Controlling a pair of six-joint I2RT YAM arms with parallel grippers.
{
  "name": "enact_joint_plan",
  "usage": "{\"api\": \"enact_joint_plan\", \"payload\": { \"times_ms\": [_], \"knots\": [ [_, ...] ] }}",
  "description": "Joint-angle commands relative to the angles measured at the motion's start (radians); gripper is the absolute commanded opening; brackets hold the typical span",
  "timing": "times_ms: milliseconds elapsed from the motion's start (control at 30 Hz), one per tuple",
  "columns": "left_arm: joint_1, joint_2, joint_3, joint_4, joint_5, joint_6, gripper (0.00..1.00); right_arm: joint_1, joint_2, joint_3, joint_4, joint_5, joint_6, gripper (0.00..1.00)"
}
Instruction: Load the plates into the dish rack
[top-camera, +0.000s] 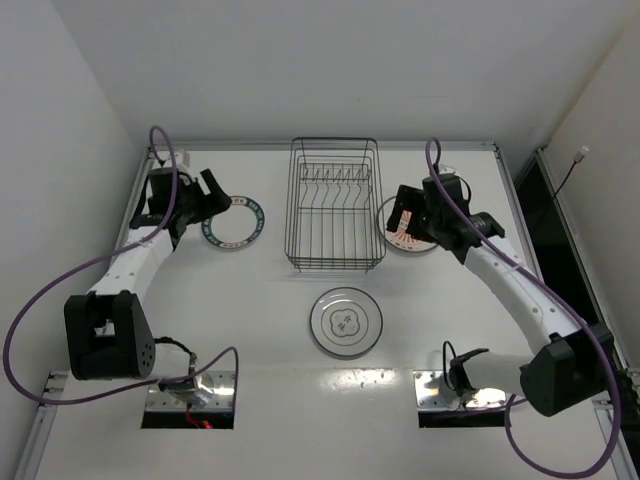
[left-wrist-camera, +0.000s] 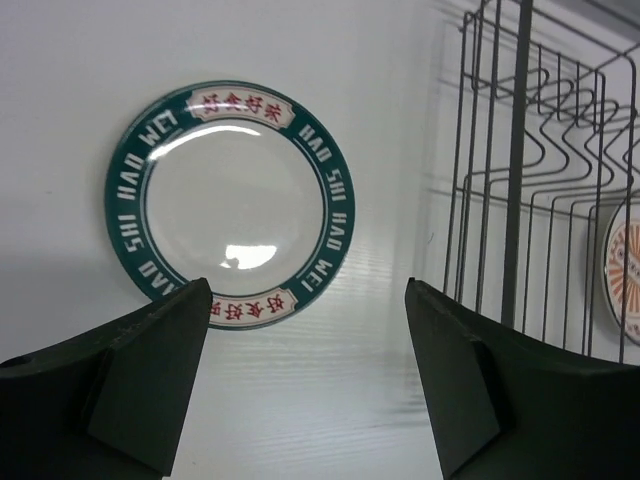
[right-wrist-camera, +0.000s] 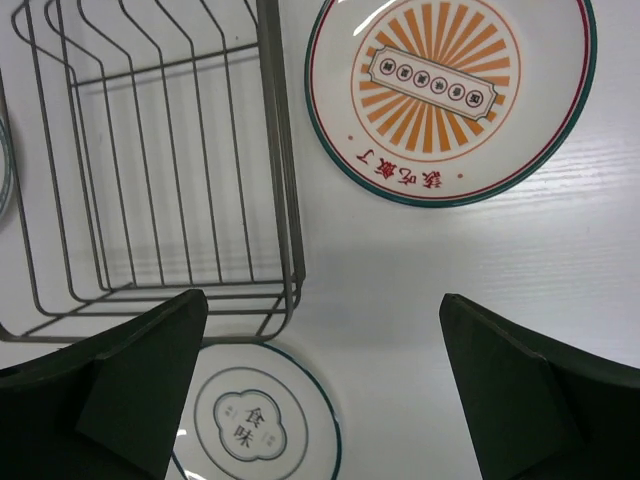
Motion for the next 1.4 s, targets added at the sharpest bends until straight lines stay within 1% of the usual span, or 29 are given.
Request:
{"api": "enact_joint_plan", "payload": {
  "times_ms": [0,67,100,133,200,233,300,333,367,400,433,467,533,567,600,633,700,767,800,867,1000,1033,1100,1167,1233,1267,1300,1367],
  "knots": [
    [-0.076,-0.026,-0.005,-0.011,-0.074,0.065,0.76,-0.019,-0.020,-0.005,0.007,-0.105,-0.091,0.99],
    [-0.129,-0.017,-0.005,-0.011,-0.083,0.074,0.77,-0.035,-0.031,-0.005,0.020,-0.212,-0.116,0.99],
    [-0.145,-0.006,-0.005,-0.011,-0.068,0.086,0.77,-0.047,-0.031,-0.018,0.020,-0.228,-0.126,0.99],
    [-0.157,0.006,0.007,-0.025,-0.057,0.087,0.77,-0.056,-0.031,-0.018,0.002,-0.228,-0.126,0.98],
    [-0.168,0.028,0.018,-0.025,-0.045,0.096,0.77,-0.122,-0.022,-0.008,-0.008,-0.197,-0.126,0.98],
    [-0.168,0.044,0.018,-0.025,-0.014,0.096,0.77,-0.209,-0.022,-0.008,-0.008,-0.207,-0.126,0.98],
    [-0.168,0.066,0.018,-0.025,0.023,0.096,0.77,-0.323,-0.013,-0.042,0.006,-0.262,-0.126,0.98],
    [-0.168,0.089,0.029,-0.025,0.060,0.096,0.77,-0.382,-0.013,-0.056,0.015,-0.345,-0.116,0.98],
    [-0.168,0.100,0.029,-0.025,0.077,0.096,0.77,-0.494,-0.013,-0.073,0.046,-0.387,-0.116,0.98],
    [-0.168,0.109,0.038,-0.025,0.090,0.087,0.77,-0.545,-0.001,-0.108,0.061,-0.423,-0.103,0.98],
    [-0.168,0.118,0.038,-0.025,0.113,0.087,0.77,-0.590,0.028,-0.126,0.077,-0.491,-0.103,0.98],
    [-0.168,0.127,0.038,-0.025,0.129,0.087,0.77,-0.665,0.051,-0.143,0.101,-0.524,-0.093,0.96],
    [-0.168,0.128,0.038,-0.016,0.143,0.078,0.77,-0.714,0.102,-0.185,0.121,-0.591,-0.093,0.96],
    [-0.168,0.137,0.038,-0.006,0.158,0.077,0.77,-0.746,0.152,-0.214,0.150,-0.605,-0.084,0.95],
    [-0.168,0.137,0.038,-0.006,0.158,0.077,0.77,-0.760,0.176,-0.229,0.170,-0.618,-0.084,0.95],
    [-0.168,0.149,0.047,-0.006,0.173,0.068,0.77,-0.771,0.200,-0.246,0.195,-0.662,-0.069,0.95],
    [-0.168,0.160,0.047,-0.006,0.201,0.068,0.77,-0.789,0.277,-0.274,0.271,-0.729,-0.032,0.88],
    [-0.168,0.170,0.047,0.004,0.219,0.057,0.77,-0.790,0.326,-0.289,0.334,-0.760,0.005,0.81],
    [-0.168,0.186,0.047,0.004,0.232,0.057,0.77,-0.777,0.349,-0.280,0.334,-0.760,0.014,0.78],
    [-0.168,0.212,0.047,0.017,0.253,0.057,0.77,-0.761,0.406,-0.258,0.345,-0.751,0.035,0.77],
    [-0.168,0.291,0.036,0.043,0.290,0.068,0.77,-0.719,0.441,-0.216,0.356,-0.730,0.083,0.77],
    [-0.168,0.313,0.026,0.053,0.290,0.077,0.77,-0.719,0.470,-0.182,0.356,-0.701,0.083,0.77],
    [-0.168,0.313,-0.009,0.053,0.290,0.077,0.77,-0.699,0.499,-0.128,0.345,-0.701,0.117,0.77],
    [-0.168,0.270,-0.051,0.031,0.290,0.058,0.77,-0.676,0.558,-0.067,0.335,-0.701,0.140,0.77],
    [-0.168,0.208,-0.120,0.009,0.237,0.001,0.77,-0.662,0.598,-0.035,0.334,-0.701,0.158,0.77],
    [-0.168,0.172,-0.144,0.000,0.221,-0.024,0.77,-0.662,0.618,-0.021,0.334,-0.711,0.158,0.74],
    [-0.168,0.116,-0.166,0.000,0.210,-0.050,0.77,-0.652,0.651,-0.003,0.351,-0.711,0.187,0.69],
    [-0.189,0.085,-0.194,-0.023,0.201,-0.108,0.77,-0.642,0.682,0.011,0.362,-0.721,0.201,0.60]
  ]
}}
